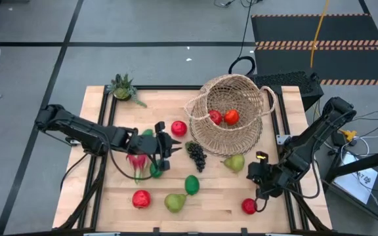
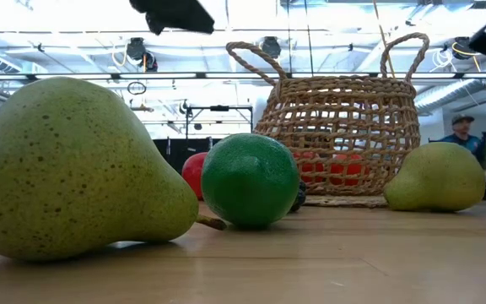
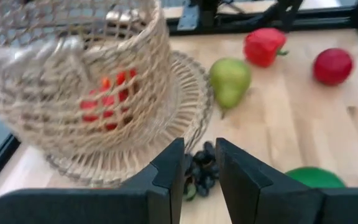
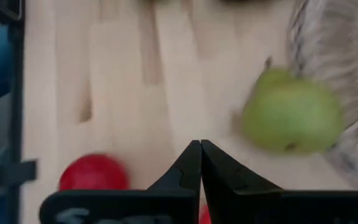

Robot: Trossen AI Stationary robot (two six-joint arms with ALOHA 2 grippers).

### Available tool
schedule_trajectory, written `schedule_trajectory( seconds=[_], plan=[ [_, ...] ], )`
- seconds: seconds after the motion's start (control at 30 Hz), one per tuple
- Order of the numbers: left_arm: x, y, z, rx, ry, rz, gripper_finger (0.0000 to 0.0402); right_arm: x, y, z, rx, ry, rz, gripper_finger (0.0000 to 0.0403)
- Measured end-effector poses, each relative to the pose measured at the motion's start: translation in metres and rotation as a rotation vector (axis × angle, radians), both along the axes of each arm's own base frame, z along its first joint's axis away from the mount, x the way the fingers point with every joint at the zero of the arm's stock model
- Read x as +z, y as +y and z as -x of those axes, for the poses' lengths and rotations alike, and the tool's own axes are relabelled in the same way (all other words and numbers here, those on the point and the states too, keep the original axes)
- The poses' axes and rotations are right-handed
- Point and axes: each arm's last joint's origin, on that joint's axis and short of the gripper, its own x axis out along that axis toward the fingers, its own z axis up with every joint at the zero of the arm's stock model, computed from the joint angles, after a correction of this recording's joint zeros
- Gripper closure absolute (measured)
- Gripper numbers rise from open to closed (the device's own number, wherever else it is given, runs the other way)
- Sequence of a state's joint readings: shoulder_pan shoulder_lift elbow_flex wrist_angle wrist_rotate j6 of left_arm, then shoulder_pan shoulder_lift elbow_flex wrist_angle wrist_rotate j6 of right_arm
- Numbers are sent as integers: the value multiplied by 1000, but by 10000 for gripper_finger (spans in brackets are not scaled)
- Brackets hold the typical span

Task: Build produce basket
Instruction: Put the red apple into the brown basket

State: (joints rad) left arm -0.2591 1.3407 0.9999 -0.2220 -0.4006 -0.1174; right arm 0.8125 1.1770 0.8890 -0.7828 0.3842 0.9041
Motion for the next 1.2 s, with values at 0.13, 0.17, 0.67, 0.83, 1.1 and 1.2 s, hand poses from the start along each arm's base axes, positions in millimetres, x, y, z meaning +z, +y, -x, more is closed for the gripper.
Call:
schedule_trajectory(
  seconds=[0.13,0.17,0.67,0.83,1.1,1.2],
  plan=[
    [-14,5,2,32,13,20,309,2,0,-2,3,-66,56,398],
    [-19,6,2,44,18,34,309,2,0,-3,8,-82,65,398],
    [-37,-106,49,-161,167,346,309,-9,7,-10,172,-209,109,399],
    [-57,-156,75,-291,264,311,309,-11,5,-11,180,-212,126,399],
    [-73,-189,95,-138,380,572,309,-10,6,-14,176,-239,103,399],
    [-79,-193,97,2,457,757,309,-10,6,-14,176,-239,103,399]
  ],
)
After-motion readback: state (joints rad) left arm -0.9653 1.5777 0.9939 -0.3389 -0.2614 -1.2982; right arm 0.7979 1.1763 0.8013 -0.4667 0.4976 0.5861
